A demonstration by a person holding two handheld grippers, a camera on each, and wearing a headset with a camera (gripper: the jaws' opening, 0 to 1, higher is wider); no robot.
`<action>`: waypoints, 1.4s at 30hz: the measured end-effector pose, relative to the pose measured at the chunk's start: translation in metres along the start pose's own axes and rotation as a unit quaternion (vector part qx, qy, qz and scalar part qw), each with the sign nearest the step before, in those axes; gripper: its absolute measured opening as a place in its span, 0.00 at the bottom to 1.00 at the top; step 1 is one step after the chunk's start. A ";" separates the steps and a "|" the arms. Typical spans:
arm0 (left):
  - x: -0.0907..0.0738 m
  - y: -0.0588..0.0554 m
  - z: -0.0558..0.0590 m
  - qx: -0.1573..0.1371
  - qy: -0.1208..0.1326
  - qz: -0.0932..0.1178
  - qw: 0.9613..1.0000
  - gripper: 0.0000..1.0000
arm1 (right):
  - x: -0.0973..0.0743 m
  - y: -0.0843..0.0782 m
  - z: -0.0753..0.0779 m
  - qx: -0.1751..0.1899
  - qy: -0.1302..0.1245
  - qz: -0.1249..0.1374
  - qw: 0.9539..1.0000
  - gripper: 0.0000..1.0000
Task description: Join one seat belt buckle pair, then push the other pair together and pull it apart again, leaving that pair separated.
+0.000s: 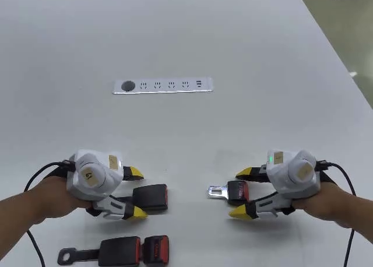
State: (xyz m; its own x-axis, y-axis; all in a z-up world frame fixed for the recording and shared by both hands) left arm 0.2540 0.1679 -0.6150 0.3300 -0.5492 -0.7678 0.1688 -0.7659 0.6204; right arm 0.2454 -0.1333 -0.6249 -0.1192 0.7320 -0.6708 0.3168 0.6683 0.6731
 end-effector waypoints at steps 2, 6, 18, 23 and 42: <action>0.001 -0.001 0.001 0.030 0.005 -0.007 1.000 0.49 | 0.001 0.000 0.003 -0.016 -0.003 0.000 1.000 0.49; 0.001 0.001 -0.001 0.016 -0.004 0.006 1.000 0.45 | 0.001 0.000 0.004 -0.018 -0.002 -0.002 1.000 0.46; 0.008 0.001 -0.004 0.043 -0.031 0.011 0.999 0.34 | 0.005 0.005 0.006 -0.056 0.005 -0.014 0.998 0.34; 0.009 0.000 -0.007 0.050 -0.037 0.012 0.998 0.33 | 0.002 0.002 0.008 -0.057 0.013 0.005 0.998 0.34; 0.009 0.001 -0.011 0.051 -0.044 0.008 0.998 0.33 | 0.009 0.017 -0.001 -0.058 0.020 0.020 0.998 0.34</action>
Point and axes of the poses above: the centre of the closed fingertips' face, and the gripper's own axes: x roughly forward along the fingers, z roughly to its right, y roughly out of its top, the point moved 9 cm from there along -x, roughly backward along the fingers, and after that the axes turned 15 degrees about y, right-handed, at the moved point
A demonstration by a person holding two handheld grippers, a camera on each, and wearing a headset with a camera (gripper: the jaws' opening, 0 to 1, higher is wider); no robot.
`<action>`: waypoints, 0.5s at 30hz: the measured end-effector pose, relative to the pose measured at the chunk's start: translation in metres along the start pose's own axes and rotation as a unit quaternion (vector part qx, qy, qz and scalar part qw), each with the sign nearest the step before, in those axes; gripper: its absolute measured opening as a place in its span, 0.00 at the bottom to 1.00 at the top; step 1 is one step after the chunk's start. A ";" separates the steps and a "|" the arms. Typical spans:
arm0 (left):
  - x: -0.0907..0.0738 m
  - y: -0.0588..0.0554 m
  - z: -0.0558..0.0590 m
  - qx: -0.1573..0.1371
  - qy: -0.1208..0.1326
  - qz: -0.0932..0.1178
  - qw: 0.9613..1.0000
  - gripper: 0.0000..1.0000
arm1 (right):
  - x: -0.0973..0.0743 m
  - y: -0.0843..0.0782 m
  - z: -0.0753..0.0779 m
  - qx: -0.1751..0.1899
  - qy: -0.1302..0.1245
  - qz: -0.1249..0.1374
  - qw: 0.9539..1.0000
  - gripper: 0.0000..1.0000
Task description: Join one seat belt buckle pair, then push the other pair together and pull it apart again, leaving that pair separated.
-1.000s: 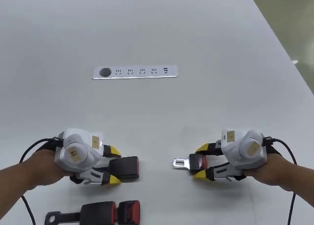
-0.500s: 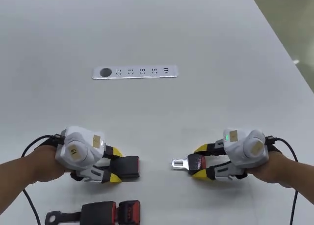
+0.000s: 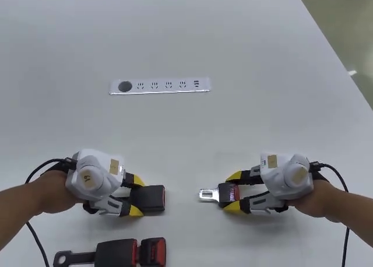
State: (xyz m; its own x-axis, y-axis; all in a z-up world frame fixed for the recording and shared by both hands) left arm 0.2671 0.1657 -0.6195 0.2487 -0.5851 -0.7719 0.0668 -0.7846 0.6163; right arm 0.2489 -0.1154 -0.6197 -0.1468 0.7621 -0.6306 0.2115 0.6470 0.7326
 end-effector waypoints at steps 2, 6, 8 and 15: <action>0.000 0.001 0.000 0.001 -0.001 -0.001 1.000 0.33 | 0.003 0.003 0.000 -0.001 0.002 0.001 1.000 0.34; -0.002 0.002 0.002 0.003 -0.001 -0.004 1.000 0.33 | 0.009 0.009 -0.002 -0.005 0.006 0.004 1.000 0.34; -0.002 0.003 0.002 0.003 -0.002 -0.004 1.000 0.33 | 0.014 0.015 -0.002 -0.008 0.008 0.004 1.000 0.34; -0.002 0.004 0.003 0.009 -0.003 -0.008 1.000 0.33 | 0.030 0.025 0.002 -0.015 0.014 0.007 1.000 0.34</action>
Point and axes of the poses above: the centre of the closed fingertips' face, and the gripper's own axes: x roughly forward along the fingers, z roughly to its right, y roughly out of its top, the point moved 9 cm from there along -x, roughly backward along the fingers, and after that the axes turned 15 degrees about y, right-handed, at the moved point
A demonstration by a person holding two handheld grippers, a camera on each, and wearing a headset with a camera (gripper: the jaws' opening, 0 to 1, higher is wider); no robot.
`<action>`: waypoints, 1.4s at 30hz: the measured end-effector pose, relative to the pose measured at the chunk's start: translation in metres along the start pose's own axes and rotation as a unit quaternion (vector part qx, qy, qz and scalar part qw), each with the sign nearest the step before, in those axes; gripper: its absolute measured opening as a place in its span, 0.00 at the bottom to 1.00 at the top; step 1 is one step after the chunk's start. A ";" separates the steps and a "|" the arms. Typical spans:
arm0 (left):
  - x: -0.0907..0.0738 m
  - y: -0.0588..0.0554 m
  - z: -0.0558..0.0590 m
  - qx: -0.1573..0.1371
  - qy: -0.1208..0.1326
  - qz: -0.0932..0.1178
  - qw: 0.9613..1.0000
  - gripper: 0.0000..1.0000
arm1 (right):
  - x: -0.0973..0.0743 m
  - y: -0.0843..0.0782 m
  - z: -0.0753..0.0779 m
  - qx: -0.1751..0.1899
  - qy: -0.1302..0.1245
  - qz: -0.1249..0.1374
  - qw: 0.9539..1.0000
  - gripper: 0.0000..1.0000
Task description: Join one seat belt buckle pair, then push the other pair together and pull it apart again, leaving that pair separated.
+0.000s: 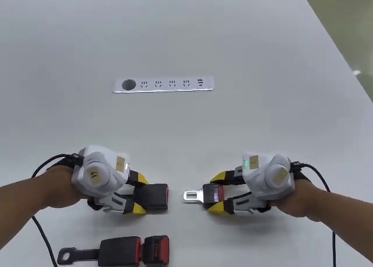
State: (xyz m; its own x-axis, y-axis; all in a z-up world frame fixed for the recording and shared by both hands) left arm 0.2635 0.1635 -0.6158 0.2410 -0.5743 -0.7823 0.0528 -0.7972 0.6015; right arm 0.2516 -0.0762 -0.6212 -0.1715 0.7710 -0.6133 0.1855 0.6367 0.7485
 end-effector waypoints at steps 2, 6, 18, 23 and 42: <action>0.000 0.000 0.000 0.000 0.000 0.000 1.000 0.33 | 0.005 0.002 0.004 -0.001 0.001 0.001 1.000 0.34; -0.001 0.000 0.000 0.001 -0.001 -0.003 1.000 0.33 | 0.012 0.009 0.003 -0.002 0.000 0.006 1.000 0.34; 0.001 -0.001 -0.001 0.005 -0.002 -0.011 1.000 0.33 | 0.031 0.016 0.006 -0.009 0.008 0.008 1.000 0.34; 0.001 0.001 0.000 0.012 -0.002 -0.011 1.000 0.33 | 0.040 0.023 0.004 -0.012 0.011 0.008 1.000 0.34; 0.003 0.002 -0.001 0.009 -0.003 -0.017 1.000 0.32 | 0.053 0.030 0.010 -0.007 0.008 0.006 1.000 0.33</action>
Point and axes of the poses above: the centre of the closed fingertips' face, and the gripper's own axes: x roughly forward along the fingers, z roughly to its right, y roughly out of its top, the point moved 9 cm from there along -x, roughly backward along the fingers, and after that the axes turned 15 degrees about y, right-handed, at the moved point
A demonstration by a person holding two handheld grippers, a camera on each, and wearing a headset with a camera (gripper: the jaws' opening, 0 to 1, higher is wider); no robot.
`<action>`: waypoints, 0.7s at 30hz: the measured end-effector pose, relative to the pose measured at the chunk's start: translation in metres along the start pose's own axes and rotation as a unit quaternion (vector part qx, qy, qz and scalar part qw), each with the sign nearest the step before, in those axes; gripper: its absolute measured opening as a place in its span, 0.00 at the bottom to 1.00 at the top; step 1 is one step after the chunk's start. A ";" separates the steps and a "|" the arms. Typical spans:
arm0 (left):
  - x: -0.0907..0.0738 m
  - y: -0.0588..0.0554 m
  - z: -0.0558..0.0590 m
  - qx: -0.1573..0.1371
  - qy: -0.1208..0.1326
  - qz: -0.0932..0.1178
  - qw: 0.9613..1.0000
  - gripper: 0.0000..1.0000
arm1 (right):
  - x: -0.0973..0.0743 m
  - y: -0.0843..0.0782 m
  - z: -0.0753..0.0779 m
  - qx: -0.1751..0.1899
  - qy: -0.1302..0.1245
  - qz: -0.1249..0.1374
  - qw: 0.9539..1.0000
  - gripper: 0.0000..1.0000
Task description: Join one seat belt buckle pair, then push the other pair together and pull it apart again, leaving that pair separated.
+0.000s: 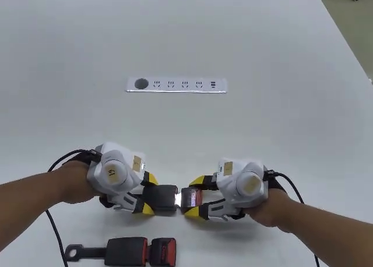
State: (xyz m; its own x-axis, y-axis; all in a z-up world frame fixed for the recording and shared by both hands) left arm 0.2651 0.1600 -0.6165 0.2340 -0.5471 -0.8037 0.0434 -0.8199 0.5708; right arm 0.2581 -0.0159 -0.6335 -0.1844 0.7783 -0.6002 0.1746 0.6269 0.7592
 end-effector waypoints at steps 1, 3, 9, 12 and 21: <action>0.000 0.000 0.000 -0.001 0.000 0.000 1.000 0.32 | 0.000 0.000 -0.001 0.000 -0.002 0.000 1.000 0.33; 0.000 0.000 0.000 -0.004 0.001 0.001 1.000 0.32 | 0.000 0.000 -0.002 0.002 -0.003 0.001 1.000 0.33; -0.001 0.001 0.001 -0.003 0.001 -0.001 1.000 0.32 | 0.001 0.002 -0.004 0.002 -0.007 -0.004 1.000 0.33; 0.000 0.001 0.001 -0.002 0.001 -0.002 1.000 0.32 | 0.000 0.003 -0.005 0.003 -0.009 -0.004 1.000 0.33; 0.000 -0.001 0.002 -0.013 0.004 0.005 1.000 0.32 | 0.000 0.002 -0.004 0.001 -0.008 0.000 1.000 0.33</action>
State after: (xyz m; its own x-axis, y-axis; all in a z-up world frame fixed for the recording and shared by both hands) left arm 0.2634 0.1603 -0.6171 0.2428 -0.5536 -0.7966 0.0654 -0.8099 0.5829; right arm 0.2542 -0.0149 -0.6308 -0.1687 0.7790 -0.6039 0.1767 0.6267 0.7590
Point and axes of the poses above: the centre of the closed fingertips' face, and the gripper's own axes: x roughly forward along the fingers, z roughly to its right, y roughly out of its top, the point moved 9 cm from there along -x, roughly backward along the fingers, and after that the axes turned 15 degrees about y, right-handed, at the moved point
